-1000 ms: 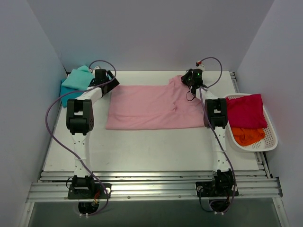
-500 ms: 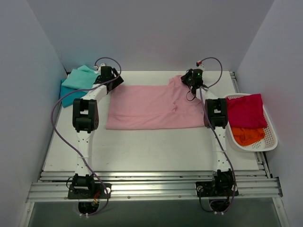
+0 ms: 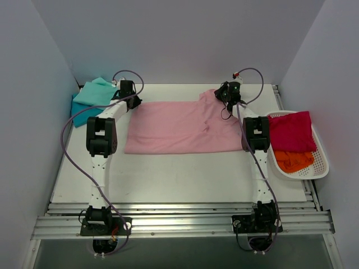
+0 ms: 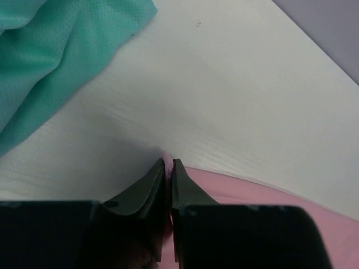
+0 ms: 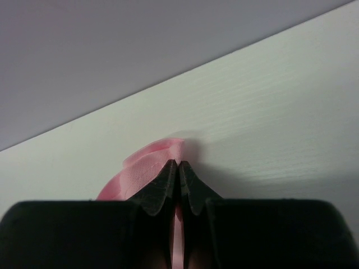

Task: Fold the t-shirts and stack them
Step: Grap the side of the flattened tshirt furthest away from the robot with both arms, then fold the other side of the tshirt into a rectangle

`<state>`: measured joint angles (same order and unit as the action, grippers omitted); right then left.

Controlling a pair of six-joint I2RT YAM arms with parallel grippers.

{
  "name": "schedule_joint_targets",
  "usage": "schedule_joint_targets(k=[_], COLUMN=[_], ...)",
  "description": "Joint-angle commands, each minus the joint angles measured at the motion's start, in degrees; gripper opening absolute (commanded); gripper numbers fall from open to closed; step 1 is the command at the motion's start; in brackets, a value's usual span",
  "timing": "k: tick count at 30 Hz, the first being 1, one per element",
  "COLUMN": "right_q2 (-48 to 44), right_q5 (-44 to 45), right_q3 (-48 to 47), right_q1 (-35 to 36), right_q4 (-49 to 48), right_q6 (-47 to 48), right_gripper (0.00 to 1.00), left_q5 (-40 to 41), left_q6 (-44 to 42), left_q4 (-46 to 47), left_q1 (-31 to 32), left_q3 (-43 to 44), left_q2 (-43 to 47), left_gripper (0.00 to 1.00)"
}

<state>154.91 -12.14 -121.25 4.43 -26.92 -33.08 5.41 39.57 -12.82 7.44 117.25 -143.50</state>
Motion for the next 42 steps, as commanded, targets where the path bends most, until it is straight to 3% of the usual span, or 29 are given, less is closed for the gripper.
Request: schedule_joint_targets(k=[1,14,21,42], right_q2=[-3.1,-10.5,-14.8,-35.6], right_q5=[-0.6,-1.0,-1.8,-2.4], right_q3=[-0.1,5.4,10.1,35.4], right_q1=[-0.4,-0.3,-0.1,0.8], right_q4=[-0.5,-3.1,-4.2,-10.4], right_q6=[0.1,0.0,0.2,0.6], right_gripper=[0.00,0.00,0.00,0.00], left_q5=[1.6,2.4,2.8,4.9], left_q6=[-1.7,-4.7,-5.2,-4.9], left_q4=[-1.2,-1.5,-1.4,3.9], left_q1=[0.0,0.0,0.1,0.2], left_q3=[3.0,0.1,-3.3,-24.3], left_q2=[0.0,5.9,9.9,27.8], left_gripper=[0.14,0.10,0.02,0.02])
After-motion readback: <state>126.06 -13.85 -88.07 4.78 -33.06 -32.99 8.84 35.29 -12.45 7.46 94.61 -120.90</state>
